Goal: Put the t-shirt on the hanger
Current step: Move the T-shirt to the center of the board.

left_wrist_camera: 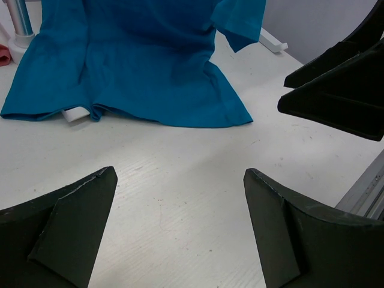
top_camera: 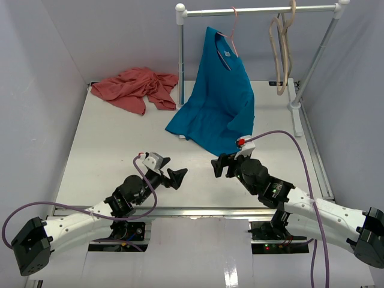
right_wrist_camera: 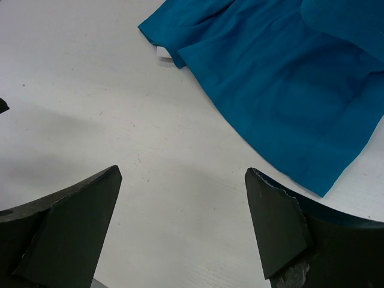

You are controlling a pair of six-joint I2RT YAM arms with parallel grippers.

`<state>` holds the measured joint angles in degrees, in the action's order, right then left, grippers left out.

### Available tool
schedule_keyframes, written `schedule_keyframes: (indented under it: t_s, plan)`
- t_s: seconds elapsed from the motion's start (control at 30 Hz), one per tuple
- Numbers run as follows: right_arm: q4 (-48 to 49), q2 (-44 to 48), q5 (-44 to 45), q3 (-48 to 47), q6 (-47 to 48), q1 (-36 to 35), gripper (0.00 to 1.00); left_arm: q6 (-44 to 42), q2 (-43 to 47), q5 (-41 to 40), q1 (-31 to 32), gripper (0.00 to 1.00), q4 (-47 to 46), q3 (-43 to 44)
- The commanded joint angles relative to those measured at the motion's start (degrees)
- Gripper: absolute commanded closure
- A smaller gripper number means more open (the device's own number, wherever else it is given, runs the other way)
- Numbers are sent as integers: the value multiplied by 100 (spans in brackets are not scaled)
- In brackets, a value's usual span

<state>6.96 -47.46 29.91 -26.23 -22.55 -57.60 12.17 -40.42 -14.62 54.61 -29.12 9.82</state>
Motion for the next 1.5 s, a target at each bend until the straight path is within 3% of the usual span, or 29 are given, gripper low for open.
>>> schedule_keyframes:
  t_s: [0.0,0.1,0.17,0.2,0.3,0.5,0.73,0.87,1.0,1.17,1.47]
  plan:
    - [103,4,129,-288,-79,-14,10,710,-100,-685,8,2,72,110]
    - [185,127,170,-182,-88,-14,10,1145,-514,-1146,6,2,702,772]
    - [215,219,216,-110,-57,-23,10,1340,-1068,-1764,-50,2,1645,1691]
    - [198,275,218,-110,-55,-22,10,1412,-1314,-2261,-194,2,2004,2071]
    - [146,409,263,-100,10,-14,10,1563,-2028,-2564,-922,2,2881,3258]
    - [5,762,399,-101,74,-14,9,2320,-2725,-7,-3432,2,2661,3946]
    - [15,1183,126,-9,-28,-14,8,2223,-4320,1058,-4708,7,2164,4800]
    - [-40,1230,21,-57,-48,-23,8,1734,-5226,1345,-4936,16,1432,5030]
    - [-64,1188,-55,-101,-40,-14,8,1260,-6070,1304,-4976,19,1349,5592]
    - [-134,1058,-269,-199,-44,-14,7,903,-6888,1339,-5030,30,1173,6147]
    - [-245,785,-465,-352,24,-23,7,292,-7903,943,-5040,29,1254,6778]
